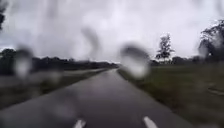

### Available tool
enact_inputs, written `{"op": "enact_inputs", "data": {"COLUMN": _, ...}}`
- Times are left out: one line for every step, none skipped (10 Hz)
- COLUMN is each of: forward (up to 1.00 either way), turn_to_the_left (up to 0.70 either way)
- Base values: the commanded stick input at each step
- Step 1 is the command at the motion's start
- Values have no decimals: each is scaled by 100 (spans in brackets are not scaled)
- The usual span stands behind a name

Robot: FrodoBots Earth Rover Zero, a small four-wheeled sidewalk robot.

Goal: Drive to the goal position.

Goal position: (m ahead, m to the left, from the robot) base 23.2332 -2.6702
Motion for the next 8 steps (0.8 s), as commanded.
{"op": "enact_inputs", "data": {"forward": 85, "turn_to_the_left": 18}}
{"op": "enact_inputs", "data": {"forward": 85, "turn_to_the_left": 4}}
{"op": "enact_inputs", "data": {"forward": 85, "turn_to_the_left": 0}}
{"op": "enact_inputs", "data": {"forward": 85, "turn_to_the_left": 0}}
{"op": "enact_inputs", "data": {"forward": 85, "turn_to_the_left": 0}}
{"op": "enact_inputs", "data": {"forward": 85, "turn_to_the_left": 0}}
{"op": "enact_inputs", "data": {"forward": 85, "turn_to_the_left": 0}}
{"op": "enact_inputs", "data": {"forward": 85, "turn_to_the_left": 0}}
